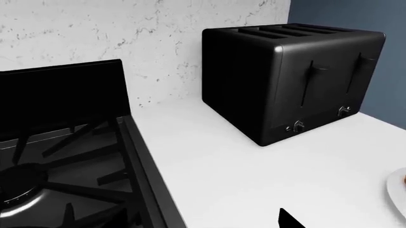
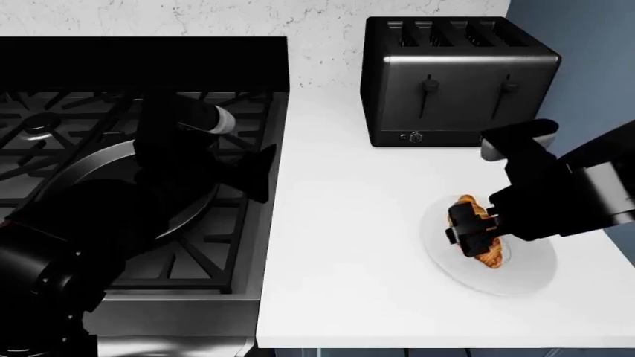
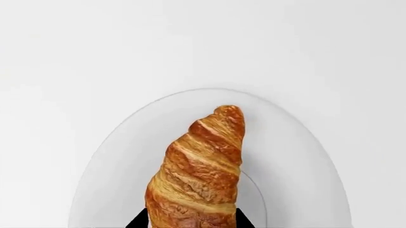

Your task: Pick the croissant and place it on the pan. Then turn on the stove to warm the croissant.

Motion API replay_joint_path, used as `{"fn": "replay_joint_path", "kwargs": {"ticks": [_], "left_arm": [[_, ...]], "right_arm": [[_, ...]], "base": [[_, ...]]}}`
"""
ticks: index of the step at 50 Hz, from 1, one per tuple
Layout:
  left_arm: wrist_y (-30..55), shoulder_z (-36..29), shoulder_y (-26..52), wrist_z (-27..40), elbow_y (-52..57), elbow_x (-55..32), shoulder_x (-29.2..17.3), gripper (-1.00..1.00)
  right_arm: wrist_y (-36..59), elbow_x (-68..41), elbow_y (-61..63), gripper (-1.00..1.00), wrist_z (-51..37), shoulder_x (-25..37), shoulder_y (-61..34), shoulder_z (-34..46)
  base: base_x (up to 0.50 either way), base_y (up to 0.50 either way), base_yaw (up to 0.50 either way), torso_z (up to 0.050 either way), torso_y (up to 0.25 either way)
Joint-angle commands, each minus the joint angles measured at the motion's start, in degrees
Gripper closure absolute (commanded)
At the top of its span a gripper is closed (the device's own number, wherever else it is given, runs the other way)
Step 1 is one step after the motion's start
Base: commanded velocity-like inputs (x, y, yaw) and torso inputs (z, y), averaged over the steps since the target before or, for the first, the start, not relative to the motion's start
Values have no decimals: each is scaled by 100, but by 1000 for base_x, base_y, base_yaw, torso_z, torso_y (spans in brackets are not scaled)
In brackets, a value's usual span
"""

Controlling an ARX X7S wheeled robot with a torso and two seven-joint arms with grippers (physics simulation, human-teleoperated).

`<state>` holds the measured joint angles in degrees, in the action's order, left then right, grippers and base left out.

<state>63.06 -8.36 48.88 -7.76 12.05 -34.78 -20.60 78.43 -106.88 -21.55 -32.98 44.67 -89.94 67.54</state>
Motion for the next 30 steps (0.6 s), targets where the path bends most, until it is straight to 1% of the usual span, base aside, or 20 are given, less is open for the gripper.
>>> {"fn": "replay_joint_path", "kwargs": {"ticks": [1, 11, 21, 30], "left_arm": [[-38, 1, -23, 23, -14, -8, -19, -100], [-66, -26, -14, 34, -27, -13, -22, -100], [-55, -5, -11, 71, 27, -50, -32, -100], [77, 143, -20, 188, 258, -176, -49, -100]], "right_arm": [[-24, -37, 101, 100, -39, 54, -45, -4], [-26, -120, 358, 100, -236, 152, -344, -104], [-339, -285, 1246, 100, -636, 459, -455, -377], [-756, -473, 2123, 100, -921, 800, -347, -652]], "base": [[0, 0, 0, 0, 0], [0, 0, 0, 0, 0], [0, 0, 0, 0, 0], [0, 0, 0, 0, 0]]}}
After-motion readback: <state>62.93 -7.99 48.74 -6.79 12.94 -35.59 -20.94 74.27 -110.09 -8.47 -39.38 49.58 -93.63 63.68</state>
